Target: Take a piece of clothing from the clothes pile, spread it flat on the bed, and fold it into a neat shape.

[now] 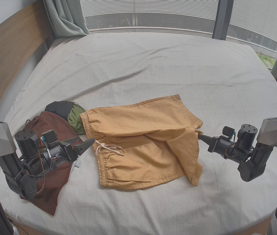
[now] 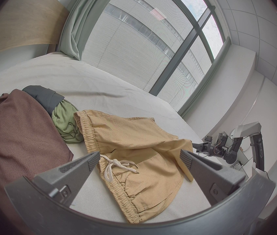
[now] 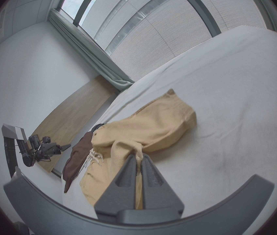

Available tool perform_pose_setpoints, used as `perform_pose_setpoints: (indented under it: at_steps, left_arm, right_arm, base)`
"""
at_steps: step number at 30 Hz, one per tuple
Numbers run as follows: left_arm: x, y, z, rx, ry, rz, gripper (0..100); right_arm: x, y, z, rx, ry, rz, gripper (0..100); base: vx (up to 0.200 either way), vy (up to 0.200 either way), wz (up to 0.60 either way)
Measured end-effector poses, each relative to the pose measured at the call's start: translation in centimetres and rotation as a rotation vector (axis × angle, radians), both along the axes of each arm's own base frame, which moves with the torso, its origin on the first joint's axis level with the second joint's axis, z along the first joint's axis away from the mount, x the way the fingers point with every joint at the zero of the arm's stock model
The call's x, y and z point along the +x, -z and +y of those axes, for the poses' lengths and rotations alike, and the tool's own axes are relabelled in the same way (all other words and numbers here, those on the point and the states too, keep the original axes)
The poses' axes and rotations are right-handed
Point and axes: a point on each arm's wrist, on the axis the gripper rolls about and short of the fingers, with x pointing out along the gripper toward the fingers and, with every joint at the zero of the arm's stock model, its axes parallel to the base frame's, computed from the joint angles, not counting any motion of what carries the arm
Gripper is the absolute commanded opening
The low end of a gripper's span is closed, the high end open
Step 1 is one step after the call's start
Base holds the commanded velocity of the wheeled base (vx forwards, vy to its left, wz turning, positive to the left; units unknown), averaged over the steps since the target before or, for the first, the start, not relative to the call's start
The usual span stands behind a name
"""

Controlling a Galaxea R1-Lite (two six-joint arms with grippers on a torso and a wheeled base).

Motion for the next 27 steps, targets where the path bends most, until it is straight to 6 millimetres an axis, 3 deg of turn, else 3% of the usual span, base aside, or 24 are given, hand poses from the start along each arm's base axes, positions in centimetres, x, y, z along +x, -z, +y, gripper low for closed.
perform_pose_setpoints:
  at_steps: [10, 24, 25, 27]
  left_arm:
    - [0.1, 0.4, -0.2, 0.002, 0.004, 0.013, 100]
    - [0.2, 1.1, -0.4, 0.006, 0.011, 0.034, 100]
    - [0.2, 1.2, -0.4, 0.007, 0.011, 0.036, 100]
    - [0.2, 1.2, -0.4, 0.007, 0.012, 0.038, 100]
  right_arm:
    - [3.6, -0.5, -2.2, 0.012, 0.06, -0.102, 0]
    - [7.2, 0.8, -2.5, 0.019, 0.074, -0.177, 0]
    - [7.2, 0.8, -2.6, 0.019, 0.076, -0.178, 100]
    - [7.3, 0.9, -2.9, 0.018, 0.083, -0.178, 100]
  base:
    - [0.0, 0.0, 0.0]
    - [0.0, 0.0, 0.0]
    - [0.0, 0.0, 0.0]
    - [0.0, 0.0, 0.0]
